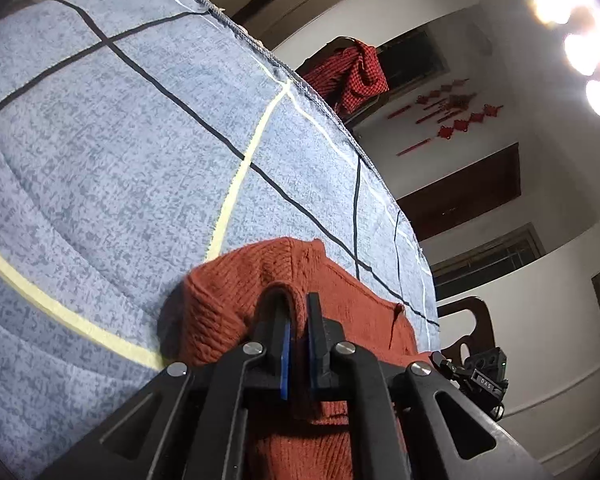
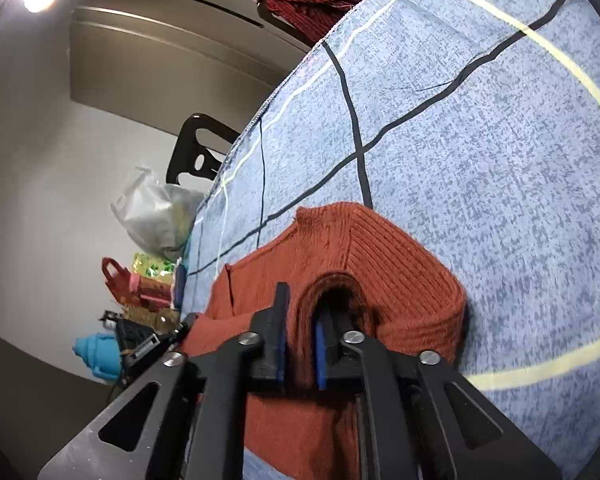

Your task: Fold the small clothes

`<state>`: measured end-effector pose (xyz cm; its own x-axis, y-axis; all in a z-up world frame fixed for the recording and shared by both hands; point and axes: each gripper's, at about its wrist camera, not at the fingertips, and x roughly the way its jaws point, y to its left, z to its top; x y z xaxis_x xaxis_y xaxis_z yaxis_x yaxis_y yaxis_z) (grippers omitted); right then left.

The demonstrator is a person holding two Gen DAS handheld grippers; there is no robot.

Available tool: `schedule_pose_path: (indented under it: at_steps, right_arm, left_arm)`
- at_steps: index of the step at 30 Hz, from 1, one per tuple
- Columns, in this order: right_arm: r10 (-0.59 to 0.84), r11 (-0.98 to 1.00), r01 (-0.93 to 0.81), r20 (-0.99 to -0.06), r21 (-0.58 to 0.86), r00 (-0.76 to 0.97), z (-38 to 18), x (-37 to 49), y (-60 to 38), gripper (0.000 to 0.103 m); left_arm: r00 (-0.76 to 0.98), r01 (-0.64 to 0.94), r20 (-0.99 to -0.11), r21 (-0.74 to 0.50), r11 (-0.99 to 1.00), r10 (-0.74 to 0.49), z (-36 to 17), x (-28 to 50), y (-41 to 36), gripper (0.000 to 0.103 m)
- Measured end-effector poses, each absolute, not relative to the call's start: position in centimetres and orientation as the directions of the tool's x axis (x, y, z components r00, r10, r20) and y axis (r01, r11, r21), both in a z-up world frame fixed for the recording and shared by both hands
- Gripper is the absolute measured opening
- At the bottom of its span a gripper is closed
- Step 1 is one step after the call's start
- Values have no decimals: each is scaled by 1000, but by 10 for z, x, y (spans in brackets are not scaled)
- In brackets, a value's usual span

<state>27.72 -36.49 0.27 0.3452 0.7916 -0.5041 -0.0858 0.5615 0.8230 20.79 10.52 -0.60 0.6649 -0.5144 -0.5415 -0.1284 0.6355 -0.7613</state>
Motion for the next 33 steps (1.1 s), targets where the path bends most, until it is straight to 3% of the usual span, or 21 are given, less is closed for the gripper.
schedule_pose_path:
  at_steps: [2,4,11,18,26,29,30,31,33]
  right_arm:
    - [802,542,-101,-477,835,361,6,278,-367,24]
    - [813,517,-110,-448,849,371,8,280,-370,37]
    - [780,544,-144,-435,827,449,20,275,-381,37]
    - [705,685,-244,-541,686,458,31,249,-370,37]
    - [560,827,-239,-710,508,428,16,287,-345,37]
    - [555,832,-256,-714,493,427,16,289,-343,32]
    - [545,838,-268,-720,475,430,17,288,-341,17]
    - [541,841,-280,-723,463,430,18,287,-339,11]
    - [534,845,-297,-726,444,434,19,286,-336,8]
  left_arm:
    - [676,-130,-535,-764,632,-507,-4,208,107,20]
    - [701,-143,-527,-764,630,-480,-1,208,112,39]
    - [757,-154,-520,-730,666,-395,15,192,123,40]
    - [715,-72,-580,-616,785,-390,26,178,94,47]
    - [629,-96,-725,-429,898,-280,23,230,71,48]
    - [593,-115,-768,-377,919,-241,15,239,64,46]
    - [595,-102,-772,-348,932,-223,16,239,59,41]
    - [591,-84,-774,-339,937,-227,17,239,54,28]
    - [576,-63,-779,-345,937,-248,16,240,49,20]
